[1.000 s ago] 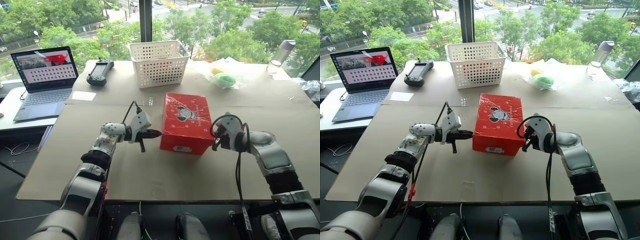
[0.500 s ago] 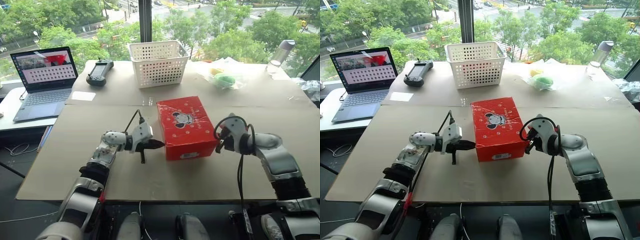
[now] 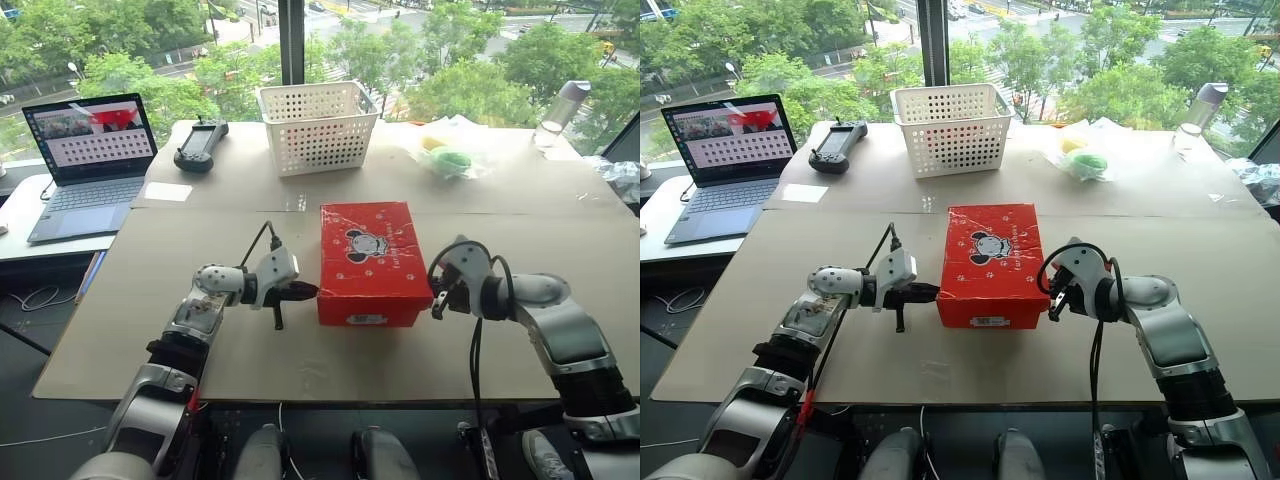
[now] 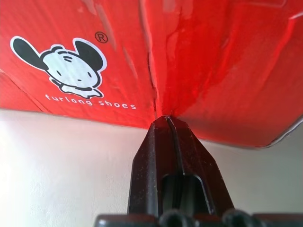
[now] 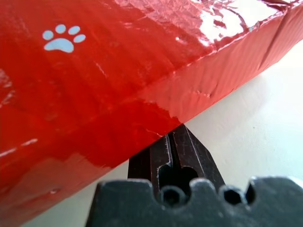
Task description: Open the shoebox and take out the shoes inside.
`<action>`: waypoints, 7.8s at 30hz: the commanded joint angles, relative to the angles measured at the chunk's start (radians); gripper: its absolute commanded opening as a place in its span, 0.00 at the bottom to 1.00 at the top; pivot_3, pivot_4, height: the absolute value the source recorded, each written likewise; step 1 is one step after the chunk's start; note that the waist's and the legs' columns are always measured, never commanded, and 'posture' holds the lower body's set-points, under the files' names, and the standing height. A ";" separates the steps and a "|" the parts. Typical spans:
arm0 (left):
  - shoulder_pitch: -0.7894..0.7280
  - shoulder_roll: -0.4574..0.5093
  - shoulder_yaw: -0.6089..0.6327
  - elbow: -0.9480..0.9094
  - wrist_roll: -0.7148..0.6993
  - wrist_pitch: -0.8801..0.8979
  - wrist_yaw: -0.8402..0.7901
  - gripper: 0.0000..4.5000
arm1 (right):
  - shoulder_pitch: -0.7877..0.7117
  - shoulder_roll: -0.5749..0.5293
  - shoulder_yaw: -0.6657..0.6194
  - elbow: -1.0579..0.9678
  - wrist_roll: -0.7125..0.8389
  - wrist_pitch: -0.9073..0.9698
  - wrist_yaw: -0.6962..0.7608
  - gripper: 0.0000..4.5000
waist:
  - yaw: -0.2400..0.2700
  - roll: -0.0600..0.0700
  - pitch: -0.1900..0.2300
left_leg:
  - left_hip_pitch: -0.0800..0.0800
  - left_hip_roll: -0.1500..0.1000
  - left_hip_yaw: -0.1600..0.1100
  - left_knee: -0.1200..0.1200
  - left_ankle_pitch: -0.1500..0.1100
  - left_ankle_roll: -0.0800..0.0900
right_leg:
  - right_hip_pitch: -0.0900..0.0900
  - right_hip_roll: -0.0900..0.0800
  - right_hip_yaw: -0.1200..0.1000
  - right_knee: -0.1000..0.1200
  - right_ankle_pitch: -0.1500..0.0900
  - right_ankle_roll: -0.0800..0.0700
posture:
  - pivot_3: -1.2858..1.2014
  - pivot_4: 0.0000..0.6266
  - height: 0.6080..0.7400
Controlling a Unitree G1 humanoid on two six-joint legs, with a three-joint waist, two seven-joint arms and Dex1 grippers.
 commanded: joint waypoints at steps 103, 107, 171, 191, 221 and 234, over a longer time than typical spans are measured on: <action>0.076 0.382 0.217 -0.406 -0.515 0.416 -0.071 0.00 | -0.439 0.195 0.159 -0.076 -0.007 0.507 -0.451 0.99 | -0.018 0.005 0.004 | -0.011 0.004 0.005 0.000 -0.002 -0.002 | -0.016 0.008 0.009 0.003 0.003 -0.008 | 0.52 0.24 0.95; 0.082 0.383 0.223 -0.416 -0.516 0.419 -0.065 0.00 | -0.430 0.204 0.167 -0.068 -0.011 0.511 -0.446 0.99 | -0.019 0.005 0.004 | -0.010 0.005 0.005 0.000 -0.002 -0.002 | -0.016 0.008 0.010 0.004 0.003 -0.008 | 0.52 0.24 0.95; 0.094 0.380 0.225 -0.439 -0.518 0.428 -0.028 0.00 | -0.610 0.177 -0.642 0.658 0.176 0.383 -0.627 0.14 | -0.022 0.004 0.003 | -0.005 0.005 0.010 -0.001 -0.003 -0.002 | -0.015 0.011 0.020 0.002 0.005 -0.007 | 0.52 0.24 0.95; 0.097 0.371 0.226 -0.449 -0.518 0.439 -0.013 0.00 | -0.596 0.089 -0.211 1.300 -0.225 -0.313 -0.573 0.14 | -0.039 0.004 0.003 | 0.000 0.003 0.010 -0.001 -0.003 -0.002 | -0.008 0.012 0.025 0.001 0.004 -0.002 | 0.52 0.24 0.95; 0.108 0.385 0.240 -0.468 -0.523 0.443 -0.008 0.00 | -0.643 -0.127 -0.061 1.114 -0.346 -0.290 -0.503 0.83 | -0.020 0.003 0.002 | 0.005 0.002 0.008 -0.002 -0.003 -0.001 | -0.001 0.012 0.028 -0.003 0.000 -0.008 | 0.52 0.24 0.95; 0.124 0.381 0.245 -0.491 -0.524 0.460 0.004 0.00 | -0.583 0.018 -0.279 -0.040 0.406 0.634 -0.118 0.83 | -0.038 0.006 0.004 | 0.006 0.006 0.006 -0.003 -0.004 -0.001 | -0.006 0.017 0.031 0.002 0.002 -0.003 | 0.52 0.24 0.95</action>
